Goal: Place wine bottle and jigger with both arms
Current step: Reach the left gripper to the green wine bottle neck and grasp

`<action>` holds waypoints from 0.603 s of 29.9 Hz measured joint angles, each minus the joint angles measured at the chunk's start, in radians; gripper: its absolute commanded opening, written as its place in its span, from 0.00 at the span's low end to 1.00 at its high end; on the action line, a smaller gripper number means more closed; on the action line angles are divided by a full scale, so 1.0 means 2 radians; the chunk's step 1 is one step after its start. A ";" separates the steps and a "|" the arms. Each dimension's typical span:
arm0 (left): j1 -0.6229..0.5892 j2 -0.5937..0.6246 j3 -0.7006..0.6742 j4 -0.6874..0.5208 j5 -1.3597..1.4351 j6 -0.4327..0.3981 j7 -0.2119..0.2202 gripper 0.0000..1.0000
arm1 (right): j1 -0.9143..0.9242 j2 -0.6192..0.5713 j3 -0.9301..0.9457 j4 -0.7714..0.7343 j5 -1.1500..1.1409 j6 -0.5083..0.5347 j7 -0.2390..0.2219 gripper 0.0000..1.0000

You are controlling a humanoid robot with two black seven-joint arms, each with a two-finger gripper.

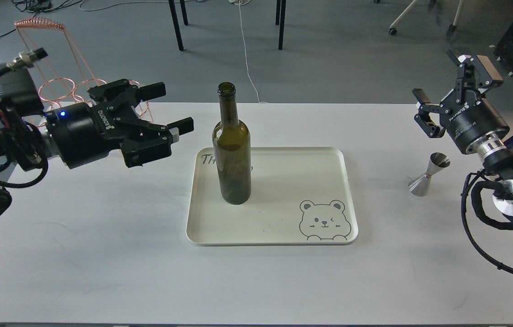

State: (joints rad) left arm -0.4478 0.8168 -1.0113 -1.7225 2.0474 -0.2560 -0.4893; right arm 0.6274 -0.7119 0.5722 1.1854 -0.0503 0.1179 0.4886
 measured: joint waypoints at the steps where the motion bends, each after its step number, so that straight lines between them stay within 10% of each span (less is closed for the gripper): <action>1: -0.010 -0.004 0.014 0.004 0.004 0.002 0.000 0.98 | -0.001 0.000 0.000 0.000 0.000 0.000 0.000 0.97; 18: -0.116 -0.081 0.104 0.112 0.012 0.013 0.000 0.98 | -0.008 0.000 0.001 0.001 -0.002 -0.002 0.000 0.97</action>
State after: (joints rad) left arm -0.6805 0.6540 -0.8030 -1.4989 2.0707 -0.2295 -0.4887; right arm 0.6106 -0.7119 0.5736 1.1874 -0.0553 0.1134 0.4888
